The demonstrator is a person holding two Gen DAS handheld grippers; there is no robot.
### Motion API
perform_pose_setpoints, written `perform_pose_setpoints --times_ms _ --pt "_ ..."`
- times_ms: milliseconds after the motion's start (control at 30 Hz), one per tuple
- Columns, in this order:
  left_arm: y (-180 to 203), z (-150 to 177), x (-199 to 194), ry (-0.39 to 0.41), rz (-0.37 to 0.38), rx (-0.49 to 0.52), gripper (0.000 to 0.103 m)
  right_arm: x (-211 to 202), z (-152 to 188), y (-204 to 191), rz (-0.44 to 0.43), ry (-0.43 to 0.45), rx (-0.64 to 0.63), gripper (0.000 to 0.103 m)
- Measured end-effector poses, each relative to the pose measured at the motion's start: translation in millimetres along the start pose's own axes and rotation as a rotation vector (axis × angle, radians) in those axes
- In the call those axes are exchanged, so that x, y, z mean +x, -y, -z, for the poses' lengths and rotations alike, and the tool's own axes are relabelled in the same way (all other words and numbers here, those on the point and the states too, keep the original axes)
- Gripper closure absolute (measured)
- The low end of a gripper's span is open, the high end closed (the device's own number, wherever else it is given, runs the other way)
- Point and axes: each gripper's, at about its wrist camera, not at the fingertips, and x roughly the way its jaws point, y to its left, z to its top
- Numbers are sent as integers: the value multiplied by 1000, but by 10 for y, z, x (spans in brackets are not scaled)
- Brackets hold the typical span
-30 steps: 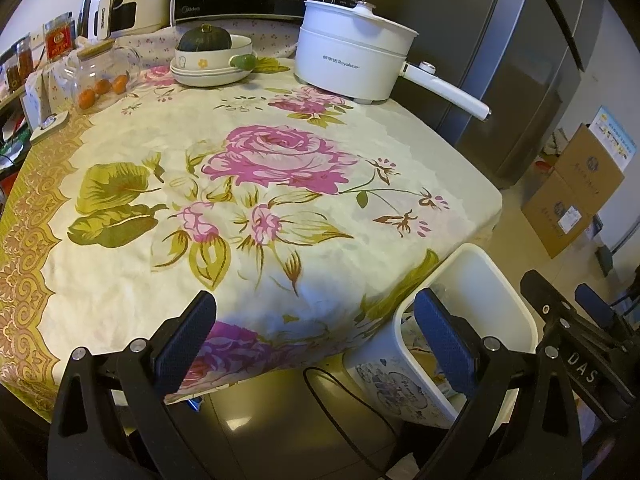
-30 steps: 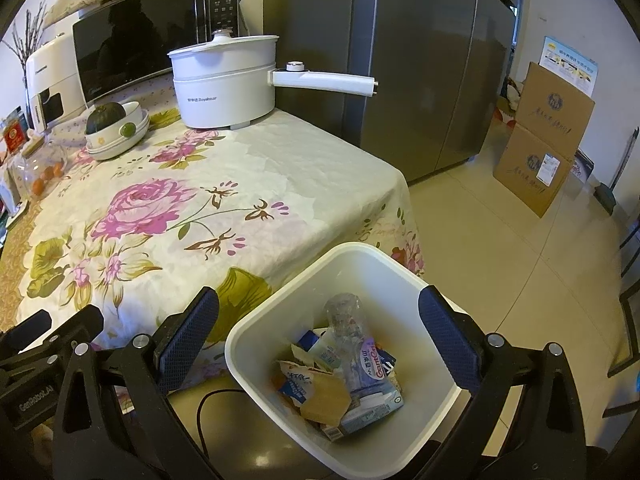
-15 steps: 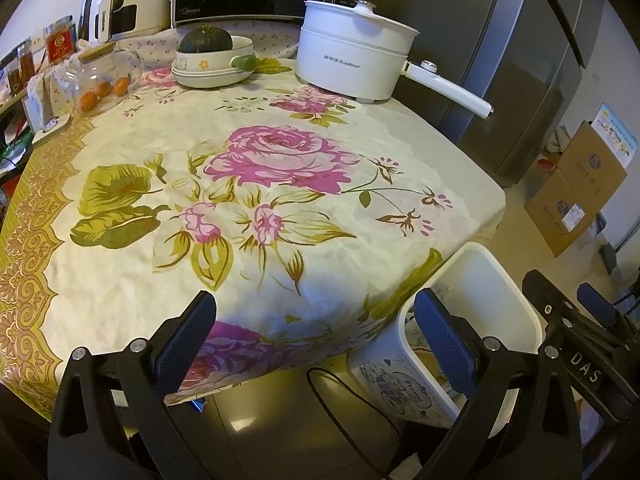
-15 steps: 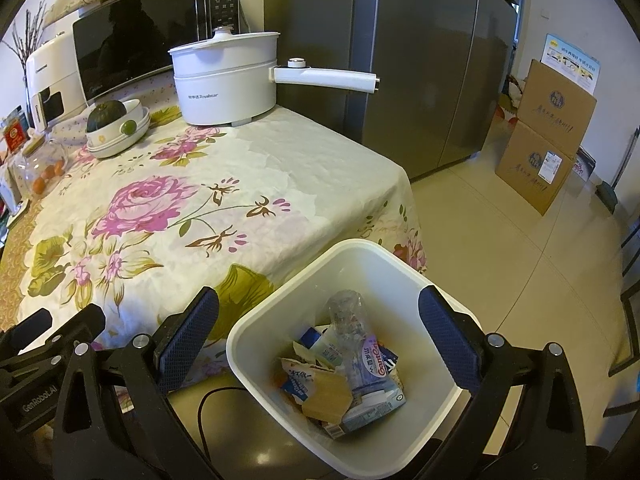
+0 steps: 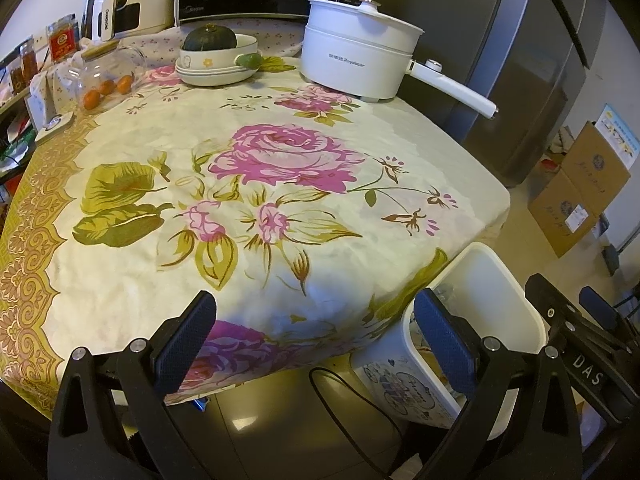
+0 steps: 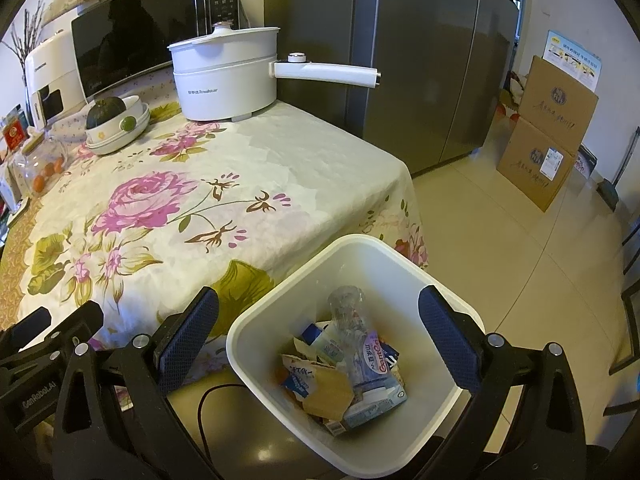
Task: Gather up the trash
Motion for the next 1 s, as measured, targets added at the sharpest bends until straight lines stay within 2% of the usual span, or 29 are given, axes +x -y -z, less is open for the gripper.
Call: perform_pose_setpoints --times_ms 567,733,867,1000 --pt "47 6 7 13 9 29 7 10 10 10 -1 -5 3 7" --pt "77 13 -28 29 34 38 8 14 5 10 -1 -6 5 7" --pt "67 2 -63 51 70 24 20 10 5 10 -1 -5 4 7" --pt "60 -12 -45 41 75 18 20 7 9 8 -1 -4 4 7"
